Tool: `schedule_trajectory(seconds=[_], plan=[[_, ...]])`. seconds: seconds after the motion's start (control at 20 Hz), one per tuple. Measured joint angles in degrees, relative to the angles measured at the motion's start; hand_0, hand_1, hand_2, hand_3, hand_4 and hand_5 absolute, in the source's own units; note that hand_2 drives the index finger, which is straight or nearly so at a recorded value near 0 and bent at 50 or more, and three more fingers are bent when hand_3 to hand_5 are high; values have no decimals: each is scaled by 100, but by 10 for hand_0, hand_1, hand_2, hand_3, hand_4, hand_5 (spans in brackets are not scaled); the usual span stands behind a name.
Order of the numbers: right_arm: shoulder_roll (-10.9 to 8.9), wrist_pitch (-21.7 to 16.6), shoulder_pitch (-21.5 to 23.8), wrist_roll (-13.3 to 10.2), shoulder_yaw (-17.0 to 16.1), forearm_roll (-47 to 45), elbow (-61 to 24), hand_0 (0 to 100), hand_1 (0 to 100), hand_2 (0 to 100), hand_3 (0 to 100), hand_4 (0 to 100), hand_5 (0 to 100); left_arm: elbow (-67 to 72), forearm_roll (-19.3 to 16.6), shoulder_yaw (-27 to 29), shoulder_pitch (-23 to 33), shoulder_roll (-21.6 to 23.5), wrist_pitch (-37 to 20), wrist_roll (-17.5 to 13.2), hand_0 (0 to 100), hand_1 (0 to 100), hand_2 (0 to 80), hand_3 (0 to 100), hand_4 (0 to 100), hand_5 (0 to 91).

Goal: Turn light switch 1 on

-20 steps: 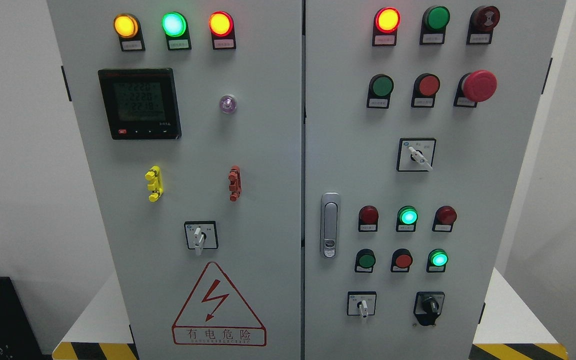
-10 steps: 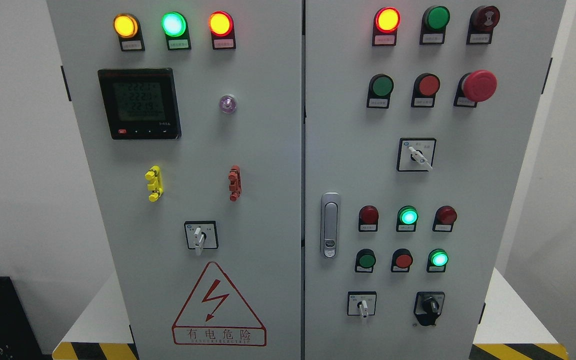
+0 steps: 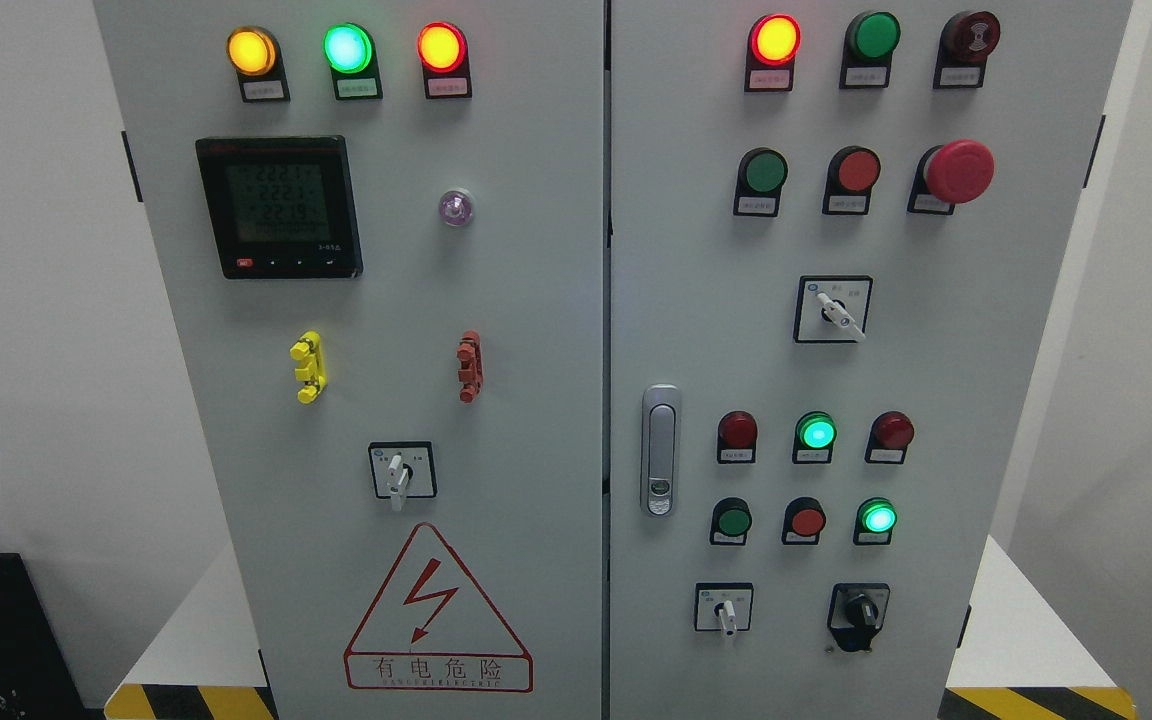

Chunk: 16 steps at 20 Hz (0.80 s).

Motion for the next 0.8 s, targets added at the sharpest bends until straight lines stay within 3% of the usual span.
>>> schedule_trajectory(seconds=[0.1, 0.45, 0.8], plan=[[0, 0, 0, 0, 0, 0, 0, 0, 0, 0, 0, 0, 0, -252, 33, 1, -28, 0, -22, 41, 0, 597, 369, 713, 844, 727], [0, 0, 0, 0, 0, 0, 0, 0, 0, 0, 0, 0, 0, -988, 87, -48, -274, -27, 372, 190, 0, 638, 526, 850, 919, 838], [0, -1, 0, 0, 0, 0, 0, 0, 0, 0, 0, 0, 0, -1568, 103, -141, -797, -147, 1211, 228, 0, 704, 559, 917, 923, 840]])
